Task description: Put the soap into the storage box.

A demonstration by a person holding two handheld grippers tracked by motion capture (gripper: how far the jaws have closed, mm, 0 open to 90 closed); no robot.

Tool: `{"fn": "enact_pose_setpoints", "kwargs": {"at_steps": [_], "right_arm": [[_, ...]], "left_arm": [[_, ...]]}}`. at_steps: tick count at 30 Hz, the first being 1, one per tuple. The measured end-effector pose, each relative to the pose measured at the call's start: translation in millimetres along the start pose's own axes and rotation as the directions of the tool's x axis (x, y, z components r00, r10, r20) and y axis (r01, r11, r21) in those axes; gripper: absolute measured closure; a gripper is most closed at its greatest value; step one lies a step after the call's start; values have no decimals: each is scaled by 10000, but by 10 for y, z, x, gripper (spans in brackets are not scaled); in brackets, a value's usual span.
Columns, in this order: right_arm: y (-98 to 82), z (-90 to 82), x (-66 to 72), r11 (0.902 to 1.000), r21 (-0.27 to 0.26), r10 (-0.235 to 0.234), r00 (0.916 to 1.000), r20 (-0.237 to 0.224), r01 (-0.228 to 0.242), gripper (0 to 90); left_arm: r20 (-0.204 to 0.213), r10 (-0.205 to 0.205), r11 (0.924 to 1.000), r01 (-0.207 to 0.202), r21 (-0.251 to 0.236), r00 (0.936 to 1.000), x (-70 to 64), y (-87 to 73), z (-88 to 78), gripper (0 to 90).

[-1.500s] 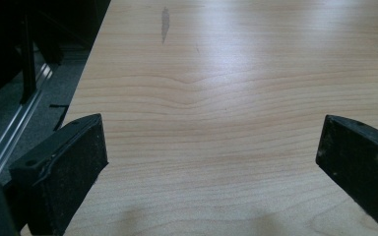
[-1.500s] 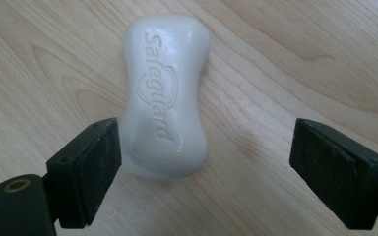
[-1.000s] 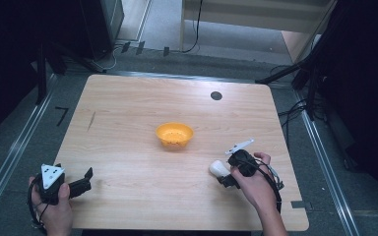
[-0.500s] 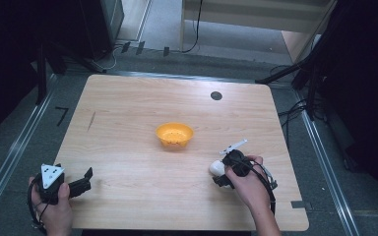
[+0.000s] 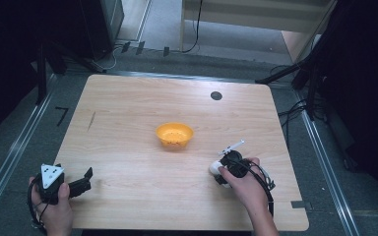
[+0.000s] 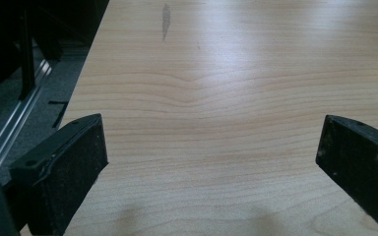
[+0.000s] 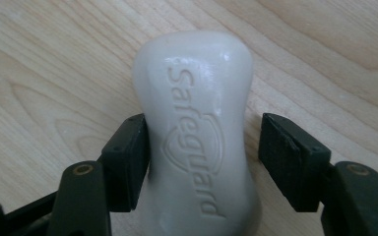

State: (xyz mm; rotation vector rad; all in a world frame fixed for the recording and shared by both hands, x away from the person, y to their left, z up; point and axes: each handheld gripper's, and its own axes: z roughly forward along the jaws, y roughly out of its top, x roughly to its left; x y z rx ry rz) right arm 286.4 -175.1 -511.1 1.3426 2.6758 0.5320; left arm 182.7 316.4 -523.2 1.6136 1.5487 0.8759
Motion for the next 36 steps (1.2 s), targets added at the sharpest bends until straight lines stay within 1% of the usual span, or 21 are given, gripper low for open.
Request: {"fn": "enact_pose_setpoints", "kwargs": {"at_steps": [1, 3, 5, 8, 10, 13, 19, 23, 31, 33, 36], "right_arm": [[-4, 2, -1, 10000, -58, 66, 10000, 14, -66, 387], [-5, 2, -1, 10000, -64, 21, 10000, 90, -21, 398], [3, 8, 28, 10000, -50, -74, 9994, 329, 76, 416], [3, 5, 35, 9999, -82, -62, 9996, 281, 65, 442], [0, 1, 41, 9997, -158, -174, 9995, 270, 179, 495], [-7, 0, 35, 9994, -270, -203, 9995, 224, 209, 505], [-4, -2, 38, 9994, -249, -234, 9995, 212, 239, 508], [-10, -2, 30, 9987, -293, -424, 9990, 166, 428, 508], [-23, -3, 28, 9982, -398, -446, 9989, 142, 451, 510], [-28, -5, 30, 9973, -385, -614, 9981, 107, 617, 511], [-26, -8, 29, 9967, -349, -728, 9973, 54, 729, 510]], "left_arm": [[-15, -3, 10000, 3, 4, 10000, 0, 0, 0, 0], [-9, 1, 10000, -1, -1, 10000, 0, 0, 1, 0], [-19, 4, 10000, -4, 7, 10000, -2, 0, 1, 0], [-16, 3, 10000, -3, 7, 10000, -2, 0, 3, 0], [-19, -1, 10000, 1, 8, 10000, -2, 0, 3, 0], [-30, 5, 10000, -5, 29, 10000, -3, 1, 4, 0], [-33, -35, 10000, 35, 15, 10000, -1, 0, 4, 0], [-31, -11, 10000, 11, 29, 10000, -2, 1, 4, 0], [-36, -11, 10000, 11, 32, 10000, -2, 2, 7, 0], [-26, -2, 10000, 2, 34, 10000, -2, 2, 8, 0], [-19, 16, 10000, -16, 50, 10000, -3, 2, 6, 0]]}}
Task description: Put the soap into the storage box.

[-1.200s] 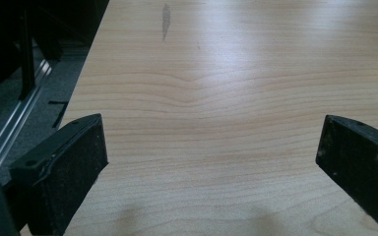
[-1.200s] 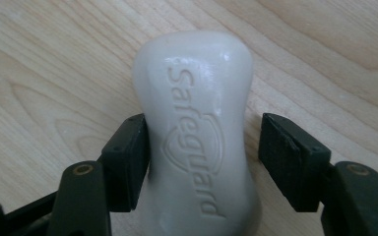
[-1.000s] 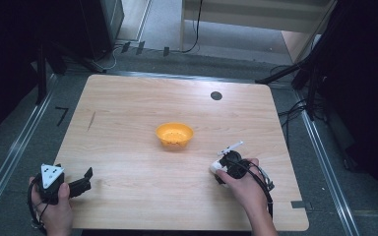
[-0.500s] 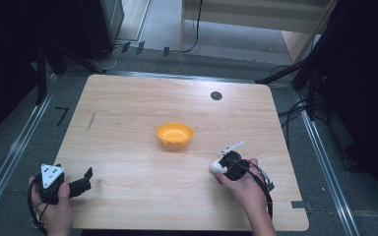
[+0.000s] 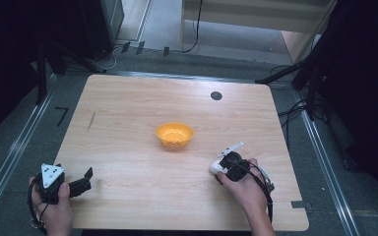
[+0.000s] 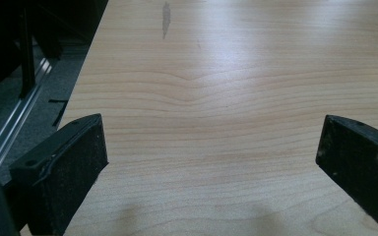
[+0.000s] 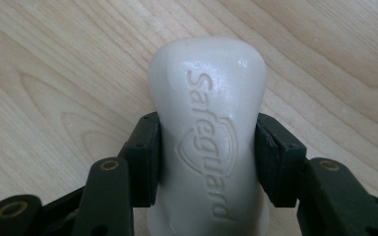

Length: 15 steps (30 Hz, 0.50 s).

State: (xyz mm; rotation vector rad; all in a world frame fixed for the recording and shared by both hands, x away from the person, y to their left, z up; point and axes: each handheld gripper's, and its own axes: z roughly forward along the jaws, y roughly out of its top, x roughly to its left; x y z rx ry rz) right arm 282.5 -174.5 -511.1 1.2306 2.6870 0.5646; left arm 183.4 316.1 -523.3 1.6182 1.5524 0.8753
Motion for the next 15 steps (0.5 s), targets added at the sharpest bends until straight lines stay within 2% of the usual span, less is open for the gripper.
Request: {"fn": "enact_pose_setpoints", "kwargs": {"at_steps": [1, 8, 14, 15], "right_arm": [[6, -3, 3, 9997, 75, -218, 9997, -125, 219, 511], [65, -82, -16, 9976, -21, -697, 9971, -303, 697, 512], [134, -178, -32, 9948, -147, -1007, 9944, -313, 1003, 513], [163, -206, -43, 9926, -199, -1204, 9924, -274, 1198, 513]], "left_arm": [[-2, -13, 10000, 13, -3, 10000, 0, 0, 1, 0], [26, -39, 10000, 39, -12, 10000, 2, 0, 2, 0], [45, -47, 10000, 47, 10, 10000, 6, 1, 0, 0], [43, -50, 10000, 50, 19, 10000, 6, 1, 0, 0]]}}
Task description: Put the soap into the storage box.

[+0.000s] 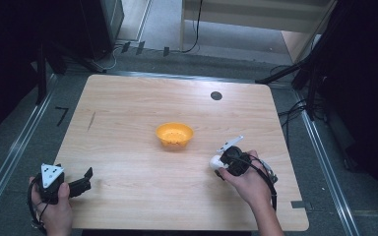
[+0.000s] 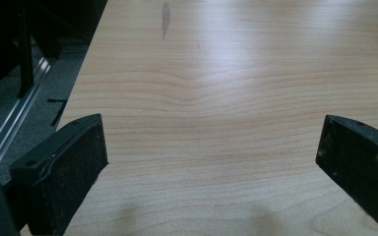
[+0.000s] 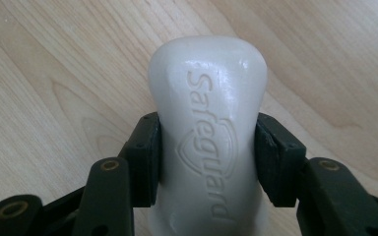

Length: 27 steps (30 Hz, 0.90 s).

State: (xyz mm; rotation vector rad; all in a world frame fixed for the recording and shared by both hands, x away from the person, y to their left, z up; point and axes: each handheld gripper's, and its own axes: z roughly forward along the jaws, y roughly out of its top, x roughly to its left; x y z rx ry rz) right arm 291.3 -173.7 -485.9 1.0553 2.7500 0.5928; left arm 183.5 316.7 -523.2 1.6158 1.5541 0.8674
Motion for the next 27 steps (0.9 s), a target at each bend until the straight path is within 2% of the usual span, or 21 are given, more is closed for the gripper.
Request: {"fn": "enact_pose_setpoints", "kwargs": {"at_steps": [7, 12, 27], "right_arm": [[69, -83, -41, 9997, -27, -236, 9997, -1, 236, 512], [135, -160, -79, 9978, 1, -662, 9978, -104, 662, 513], [279, -212, -134, 9903, -24, -1387, 9900, -249, 1387, 513]], "left_arm": [[17, 12, 10000, -12, 28, 10000, 5, 0, -2, 0], [10, 12, 10000, -12, 37, 10000, 6, 1, -1, 0], [40, -9, 10000, 9, 49, 10000, 10, 1, 0, 0]]}}
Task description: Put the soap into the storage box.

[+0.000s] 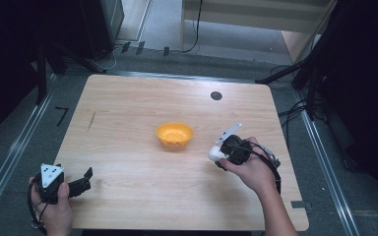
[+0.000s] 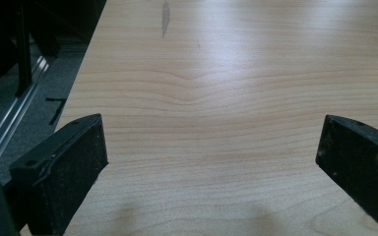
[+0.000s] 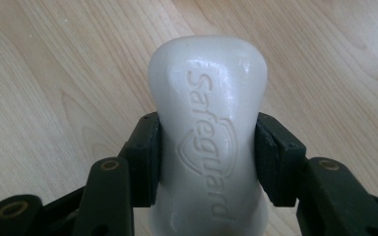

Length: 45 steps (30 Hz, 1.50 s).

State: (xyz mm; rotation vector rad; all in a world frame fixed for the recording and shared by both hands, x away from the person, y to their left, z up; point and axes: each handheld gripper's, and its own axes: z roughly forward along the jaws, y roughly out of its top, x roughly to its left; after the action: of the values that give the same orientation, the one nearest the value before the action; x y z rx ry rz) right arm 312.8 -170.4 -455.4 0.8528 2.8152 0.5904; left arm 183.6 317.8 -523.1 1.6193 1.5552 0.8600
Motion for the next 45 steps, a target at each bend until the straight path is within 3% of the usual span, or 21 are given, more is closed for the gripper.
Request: {"fn": "enact_pose_setpoints", "kwargs": {"at_steps": [20, 25, 32, 45], "right_arm": [[265, -57, -93, 9954, -75, -957, 9954, 28, 957, 512], [334, -48, -92, 9912, -120, -1322, 9912, -39, 1322, 512], [448, -35, -99, 9796, -29, -2007, 9790, -348, 2008, 512], [654, -35, -130, 9695, -11, -2448, 9684, -467, 2450, 512]], "left_arm": [[23, -44, 10000, 44, -34, 10000, 1, -1, 2, 0], [1, -35, 10000, 35, -19, 10000, -1, 0, 1, 0], [8, -24, 10000, 24, 8, 10000, 0, 1, 0, 0], [13, -84, 10000, 84, -23, 10000, 2, 0, 0, 0]]}}
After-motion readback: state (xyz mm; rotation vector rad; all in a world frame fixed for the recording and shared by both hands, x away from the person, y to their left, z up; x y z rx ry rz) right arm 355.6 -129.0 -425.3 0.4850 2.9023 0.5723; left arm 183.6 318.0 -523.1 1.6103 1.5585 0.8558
